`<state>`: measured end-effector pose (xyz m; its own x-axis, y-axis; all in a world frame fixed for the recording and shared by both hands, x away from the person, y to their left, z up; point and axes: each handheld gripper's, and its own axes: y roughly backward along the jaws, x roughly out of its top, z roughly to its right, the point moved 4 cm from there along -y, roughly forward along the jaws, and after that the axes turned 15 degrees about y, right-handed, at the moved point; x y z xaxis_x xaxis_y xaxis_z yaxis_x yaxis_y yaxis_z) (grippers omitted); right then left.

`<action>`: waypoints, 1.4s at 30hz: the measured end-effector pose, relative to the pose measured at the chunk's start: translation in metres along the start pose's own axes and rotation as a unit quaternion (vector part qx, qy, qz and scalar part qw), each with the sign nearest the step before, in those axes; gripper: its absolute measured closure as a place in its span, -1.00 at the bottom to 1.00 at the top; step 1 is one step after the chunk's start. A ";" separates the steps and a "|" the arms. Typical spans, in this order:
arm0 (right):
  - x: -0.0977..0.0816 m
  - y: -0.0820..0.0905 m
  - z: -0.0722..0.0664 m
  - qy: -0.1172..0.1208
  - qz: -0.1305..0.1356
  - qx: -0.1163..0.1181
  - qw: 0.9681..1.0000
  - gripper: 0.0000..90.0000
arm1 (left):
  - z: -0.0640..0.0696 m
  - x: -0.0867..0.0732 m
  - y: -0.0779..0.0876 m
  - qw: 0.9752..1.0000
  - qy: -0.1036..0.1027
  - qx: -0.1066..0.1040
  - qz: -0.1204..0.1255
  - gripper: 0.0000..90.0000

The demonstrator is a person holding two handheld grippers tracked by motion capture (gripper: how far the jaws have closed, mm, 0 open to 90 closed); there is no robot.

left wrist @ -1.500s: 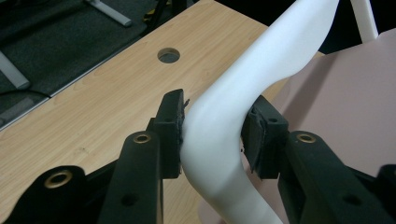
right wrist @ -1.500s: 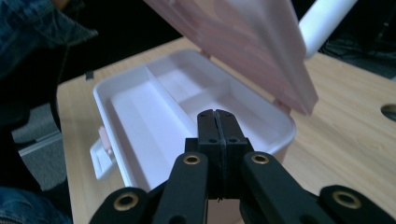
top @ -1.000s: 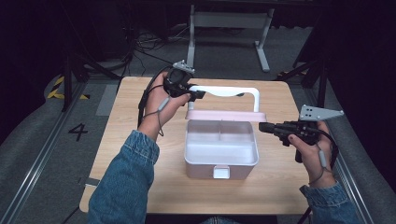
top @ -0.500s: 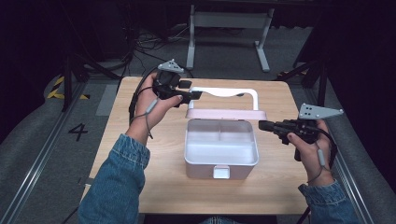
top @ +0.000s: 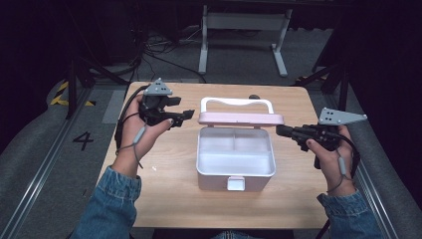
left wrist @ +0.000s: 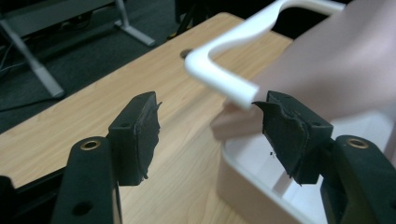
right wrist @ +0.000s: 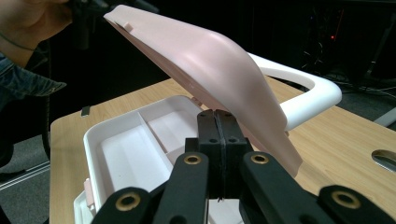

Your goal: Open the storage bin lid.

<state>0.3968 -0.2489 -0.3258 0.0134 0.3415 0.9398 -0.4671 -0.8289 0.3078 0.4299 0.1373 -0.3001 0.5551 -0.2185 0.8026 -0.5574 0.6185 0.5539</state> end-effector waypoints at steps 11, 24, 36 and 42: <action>0.005 -0.007 0.008 0.009 -0.004 -0.005 1.000 1.00 | -0.001 -0.042 0.018 1.000 0.008 0.026 -0.010 -0.20; 0.001 -0.008 0.016 0.000 -0.004 -0.018 1.000 1.00 | -0.014 -0.071 -0.002 0.999 0.035 0.012 -0.036 -0.26; 0.001 -0.005 0.018 -0.011 0.004 -0.033 0.999 1.00 | 0.011 -0.038 -0.022 0.999 0.014 -0.027 0.032 -0.38; 0.000 -0.001 0.020 -0.016 0.004 -0.042 0.999 1.00 | 0.022 -0.022 -0.036 0.997 0.008 -0.043 0.057 -0.40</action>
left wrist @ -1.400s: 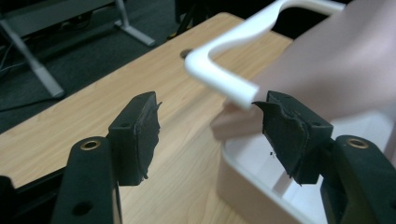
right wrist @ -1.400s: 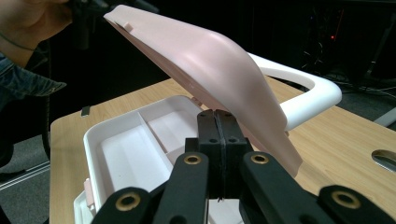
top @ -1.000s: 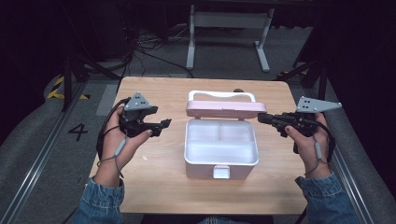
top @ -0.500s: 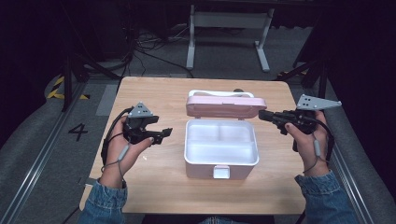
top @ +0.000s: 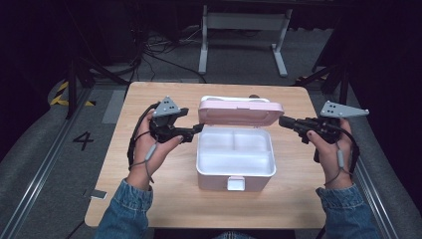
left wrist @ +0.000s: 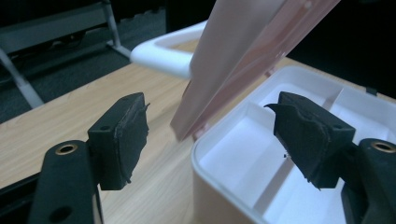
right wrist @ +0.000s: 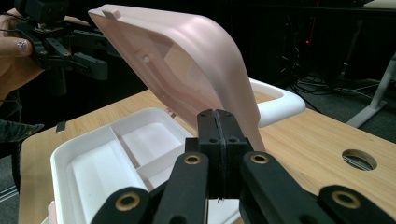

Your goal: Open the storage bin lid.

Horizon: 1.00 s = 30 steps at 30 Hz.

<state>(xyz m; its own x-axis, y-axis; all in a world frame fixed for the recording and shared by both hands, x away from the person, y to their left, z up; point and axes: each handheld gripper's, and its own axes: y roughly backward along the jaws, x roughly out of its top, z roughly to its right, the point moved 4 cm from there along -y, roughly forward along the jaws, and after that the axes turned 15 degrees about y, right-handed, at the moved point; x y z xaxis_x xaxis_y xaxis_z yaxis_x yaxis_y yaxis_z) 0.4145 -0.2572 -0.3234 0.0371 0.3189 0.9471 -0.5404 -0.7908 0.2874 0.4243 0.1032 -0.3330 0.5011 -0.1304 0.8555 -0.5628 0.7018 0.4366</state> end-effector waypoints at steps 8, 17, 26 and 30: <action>-0.001 0.001 0.003 -0.004 0.005 -0.002 1.000 1.00 | 0.001 0.022 -0.016 0.998 -0.019 0.008 0.061 -0.32; -0.003 0.010 0.006 -0.007 0.007 -0.013 1.000 1.00 | 0.001 0.029 -0.020 0.997 -0.014 -0.007 0.075 0.23; -0.010 0.028 0.013 -0.015 0.003 -0.031 0.999 1.00 | -0.002 0.037 -0.023 0.997 -0.011 -0.005 0.075 0.40; -0.013 0.039 0.017 -0.019 0.003 -0.043 0.999 1.00 | -0.002 0.046 -0.024 0.997 -0.008 -0.006 0.072 0.47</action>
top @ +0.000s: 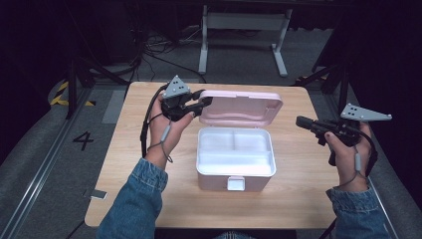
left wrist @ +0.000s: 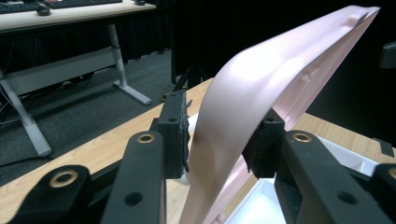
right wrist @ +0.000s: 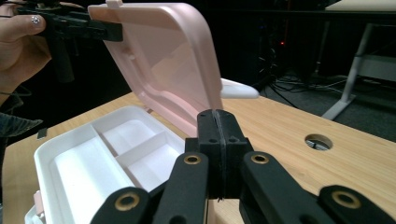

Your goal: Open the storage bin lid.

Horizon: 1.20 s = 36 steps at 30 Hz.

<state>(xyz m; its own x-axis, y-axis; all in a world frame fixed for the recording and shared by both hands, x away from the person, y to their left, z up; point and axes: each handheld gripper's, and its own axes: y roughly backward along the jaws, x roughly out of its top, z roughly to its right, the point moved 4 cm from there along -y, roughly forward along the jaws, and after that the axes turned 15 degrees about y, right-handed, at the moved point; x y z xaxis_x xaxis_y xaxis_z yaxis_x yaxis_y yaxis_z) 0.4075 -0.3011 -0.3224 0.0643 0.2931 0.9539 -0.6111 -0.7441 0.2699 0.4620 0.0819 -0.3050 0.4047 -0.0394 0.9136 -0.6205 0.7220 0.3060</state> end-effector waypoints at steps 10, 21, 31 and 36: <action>-0.006 0.018 0.012 -0.008 0.001 -0.023 1.000 1.00 | -0.005 0.010 -0.010 1.000 -0.008 0.013 -0.009 0.50; -0.013 0.029 0.022 -0.022 0.002 -0.039 0.999 1.00 | -0.013 0.012 -0.029 0.999 0.013 0.006 -0.037 0.34; -0.018 0.032 0.028 -0.036 0.002 -0.041 0.999 0.95 | -0.025 0.011 -0.045 0.999 0.021 0.023 -0.035 0.23; -0.018 0.034 0.030 -0.044 0.014 -0.041 0.998 0.91 | -0.026 0.007 -0.057 0.999 0.017 0.028 -0.038 0.10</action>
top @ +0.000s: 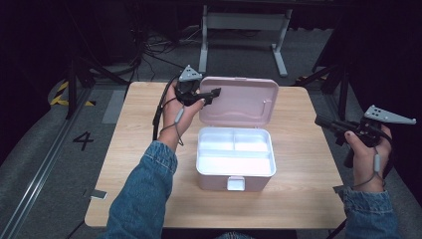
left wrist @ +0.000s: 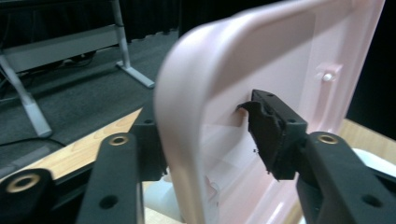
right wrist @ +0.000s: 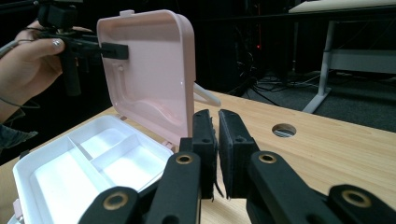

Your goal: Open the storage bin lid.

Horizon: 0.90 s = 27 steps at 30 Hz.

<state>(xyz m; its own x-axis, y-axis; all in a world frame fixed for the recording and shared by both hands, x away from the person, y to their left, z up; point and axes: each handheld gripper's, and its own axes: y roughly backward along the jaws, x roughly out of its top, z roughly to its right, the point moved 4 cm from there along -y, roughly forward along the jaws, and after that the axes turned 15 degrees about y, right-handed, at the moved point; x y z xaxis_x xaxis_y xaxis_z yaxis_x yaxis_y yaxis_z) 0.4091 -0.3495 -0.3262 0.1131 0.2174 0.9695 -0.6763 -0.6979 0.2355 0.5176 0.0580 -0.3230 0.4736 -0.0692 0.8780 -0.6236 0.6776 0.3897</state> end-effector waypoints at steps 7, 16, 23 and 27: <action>-0.001 0.002 0.003 -0.007 0.001 -0.003 1.000 0.91 | -0.004 0.000 -0.008 1.000 -0.005 0.010 -0.008 0.03; -0.007 0.003 0.002 -0.012 -0.008 -0.003 1.000 0.88 | -0.015 -0.001 -0.019 1.000 0.016 -0.001 -0.017 0.02; -0.010 0.013 0.005 -0.018 -0.006 -0.016 1.000 0.88 | -0.023 -0.003 -0.027 0.999 0.024 0.002 -0.028 -0.03; -0.011 0.014 0.005 -0.022 -0.005 -0.015 1.000 0.88 | -0.025 -0.006 -0.032 0.999 0.015 0.011 -0.034 -0.11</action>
<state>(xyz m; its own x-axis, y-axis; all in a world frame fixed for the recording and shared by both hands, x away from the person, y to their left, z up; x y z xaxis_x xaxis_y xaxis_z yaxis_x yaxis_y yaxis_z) 0.4023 -0.3650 -0.3337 0.1507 0.1941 0.9693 -0.6971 -0.6744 0.2434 0.5507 0.0552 -0.3481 0.5335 -0.0911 0.8409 -0.6030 0.6562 0.4537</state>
